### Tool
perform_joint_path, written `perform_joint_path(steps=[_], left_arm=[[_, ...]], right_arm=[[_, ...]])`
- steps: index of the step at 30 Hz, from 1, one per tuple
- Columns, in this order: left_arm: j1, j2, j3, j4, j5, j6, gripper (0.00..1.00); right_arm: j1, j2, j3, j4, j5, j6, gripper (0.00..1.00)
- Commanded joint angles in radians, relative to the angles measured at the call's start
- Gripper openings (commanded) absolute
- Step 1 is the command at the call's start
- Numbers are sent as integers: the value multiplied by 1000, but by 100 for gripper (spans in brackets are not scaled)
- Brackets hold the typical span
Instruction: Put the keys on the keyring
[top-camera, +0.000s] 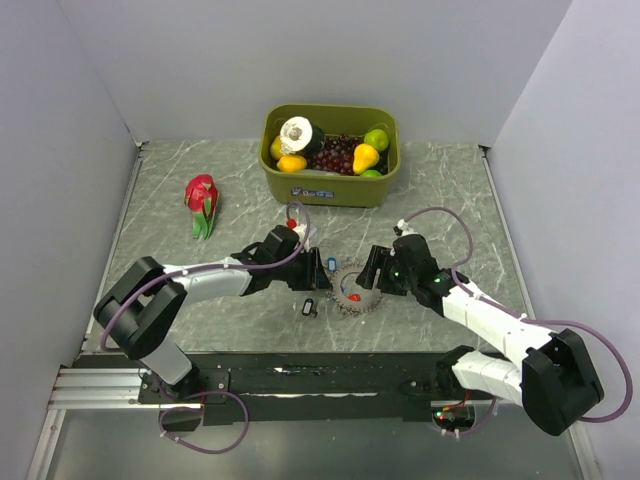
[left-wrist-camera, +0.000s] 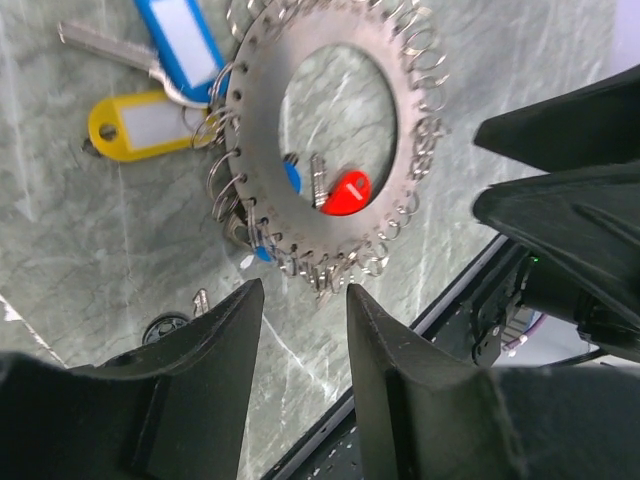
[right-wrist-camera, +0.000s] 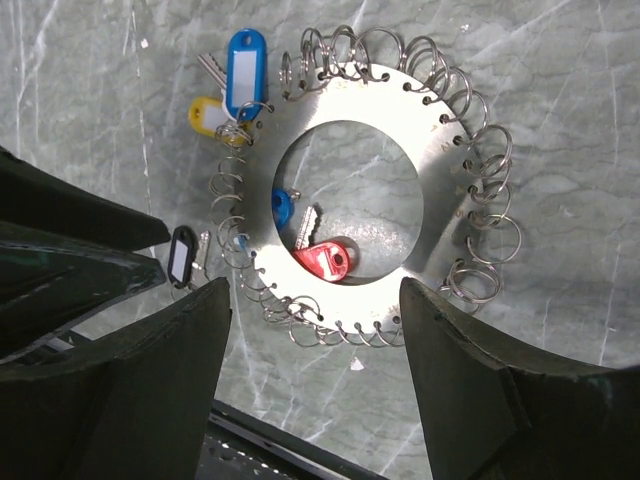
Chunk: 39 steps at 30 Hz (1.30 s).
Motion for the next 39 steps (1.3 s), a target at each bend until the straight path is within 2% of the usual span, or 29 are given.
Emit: perform_joint_path(steps=[1, 10, 18, 30, 39], left_arm=[[-21, 41, 30, 14, -1, -42, 45], [-76, 68, 49, 26, 2, -42, 46], [-154, 38, -27, 144, -12, -54, 46], [-208, 92, -56, 258, -78, -73, 41], [-220, 117, -27, 215, -133, -62, 38]], right_arm=[[-13, 10, -13, 17, -11, -16, 75], [-13, 29, -16, 22, -12, -27, 75], [-31, 114, -24, 71, -31, -30, 75], [-31, 101, -39, 81, -41, -34, 75], [-34, 105, -50, 86, -46, -41, 75]])
